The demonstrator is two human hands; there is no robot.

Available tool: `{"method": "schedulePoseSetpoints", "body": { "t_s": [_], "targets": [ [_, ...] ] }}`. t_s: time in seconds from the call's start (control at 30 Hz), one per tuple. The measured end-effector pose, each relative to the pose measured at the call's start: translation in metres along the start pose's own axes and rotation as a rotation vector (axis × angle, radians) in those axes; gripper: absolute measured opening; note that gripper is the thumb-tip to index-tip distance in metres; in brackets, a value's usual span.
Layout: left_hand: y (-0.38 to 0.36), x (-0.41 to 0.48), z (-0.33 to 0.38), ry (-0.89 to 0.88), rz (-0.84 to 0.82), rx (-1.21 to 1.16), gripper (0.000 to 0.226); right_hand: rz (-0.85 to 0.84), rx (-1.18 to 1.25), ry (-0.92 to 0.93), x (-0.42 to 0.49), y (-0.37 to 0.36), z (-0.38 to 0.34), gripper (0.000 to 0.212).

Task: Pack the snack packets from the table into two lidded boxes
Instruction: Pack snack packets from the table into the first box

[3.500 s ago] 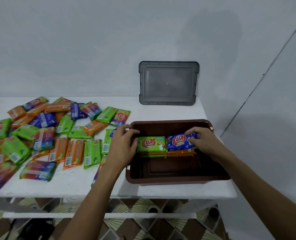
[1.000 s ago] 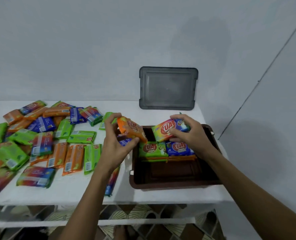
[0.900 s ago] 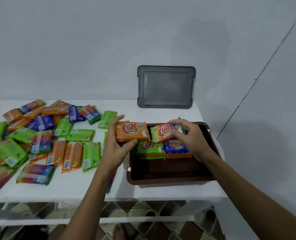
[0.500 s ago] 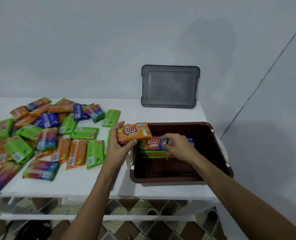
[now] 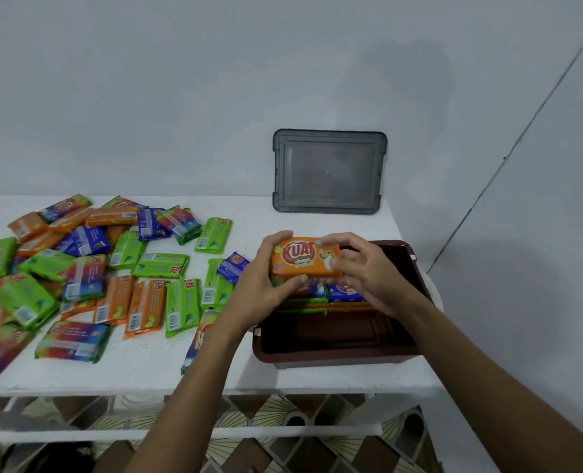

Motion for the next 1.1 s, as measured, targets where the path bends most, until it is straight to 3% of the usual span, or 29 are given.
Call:
{"method": "schedulePoseSetpoints", "body": {
  "t_s": [0.1, 0.27, 0.47, 0.7, 0.8, 0.93, 1.1],
  "targets": [
    [0.004, 0.005, -0.009, -0.061, -0.047, 0.357, 0.061, 0.075, -0.106, -0.035, -0.009, 0.033, 0.005, 0.024],
    [0.026, -0.001, -0.029, -0.117, 0.215, 0.625, 0.034, 0.270, -0.367, -0.211, -0.017, 0.073, 0.032, 0.028],
    [0.017, -0.005, -0.034, -0.090, 0.275, 0.605, 0.028, 0.346, -0.991, -0.194, -0.009, 0.065, 0.052, 0.029],
    [0.024, -0.014, -0.039, -0.126, 0.202, 0.524, 0.028, 0.321, -1.349, -0.214, 0.001, 0.039, 0.052, 0.036],
    [0.041, -0.028, -0.047, -0.119, 0.137, 0.478, 0.034, 0.390, -1.279, -0.009, 0.003, 0.006, 0.028, 0.041],
    [0.095, -0.056, -0.068, -0.055, 0.197, 0.554, 0.032, 0.398, -1.115, 0.331, 0.003, -0.066, -0.009, 0.035],
    [0.180, -0.087, -0.102, 0.130, 0.305, 0.734, 0.031, 0.323, -1.068, 0.487, 0.000, -0.173, -0.020, 0.030]
  ]
}}
Point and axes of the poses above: each hand's wrist, its own x-axis towards the middle knuckle, its own y-axis out of the back of the hand, z = x × y, the point moved 5 cm from there along x, towards the middle knuckle, and after that the axes turned 11 degrees about -x, right-handed, at the moved point
